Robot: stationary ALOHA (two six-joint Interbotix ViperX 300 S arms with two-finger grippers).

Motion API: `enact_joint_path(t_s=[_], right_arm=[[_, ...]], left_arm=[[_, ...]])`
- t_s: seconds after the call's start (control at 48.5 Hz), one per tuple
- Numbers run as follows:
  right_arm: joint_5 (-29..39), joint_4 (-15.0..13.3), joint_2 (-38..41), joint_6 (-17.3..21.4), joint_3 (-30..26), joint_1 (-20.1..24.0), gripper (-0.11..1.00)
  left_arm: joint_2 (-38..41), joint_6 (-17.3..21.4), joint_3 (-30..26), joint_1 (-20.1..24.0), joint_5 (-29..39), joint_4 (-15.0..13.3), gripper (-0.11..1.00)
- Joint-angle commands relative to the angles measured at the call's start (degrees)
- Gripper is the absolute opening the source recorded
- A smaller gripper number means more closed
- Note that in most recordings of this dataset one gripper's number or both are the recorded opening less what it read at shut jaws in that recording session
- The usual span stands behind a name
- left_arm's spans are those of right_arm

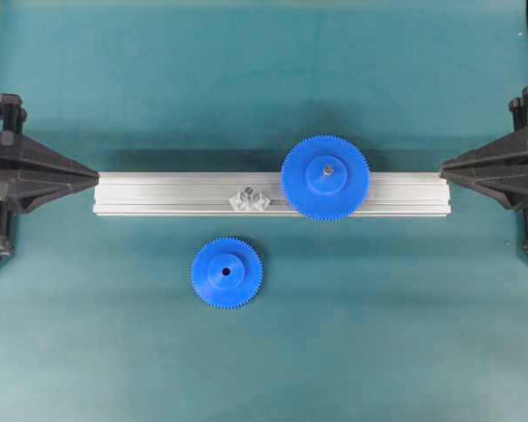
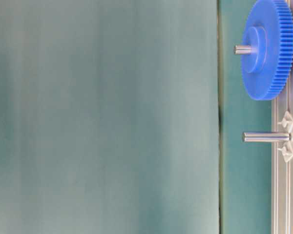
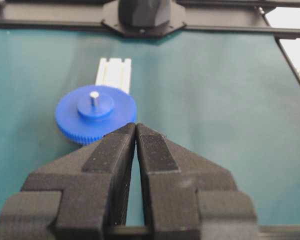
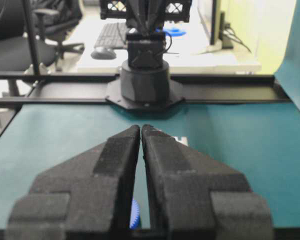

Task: Find the location of the shaft and insert the small gear.
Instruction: 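Move the left gripper toward the loose small blue gear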

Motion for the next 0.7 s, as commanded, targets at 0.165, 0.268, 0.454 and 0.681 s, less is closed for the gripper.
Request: enact_joint_path(t_s=[0.165,0.268,0.454,0.681], right_arm=[[9.1,2.4,0.4,3.3,-1.1,0.6,0.08],[14.5,2.4,0.4,5.3,-1.8,0.5,0.03],[23.2,2.4,0.7,5.7,-3.5,0.6,0.02],[30.6,2.3,1.1,5.7,-4.0,0.4,0.02]], left_arm=[[6.2,-6.5,-2.9,-2.1,5.2,0.6,-0.01],[9.6,-7.3,-4.7,-2.9,7.2,0.6,-0.01],[17.0,-8.4,-9.1,-3.7,11.3,0.6,-0.01],[28.1,-8.9,-15.5,-5.6,16.0,0.6,-0.01]])
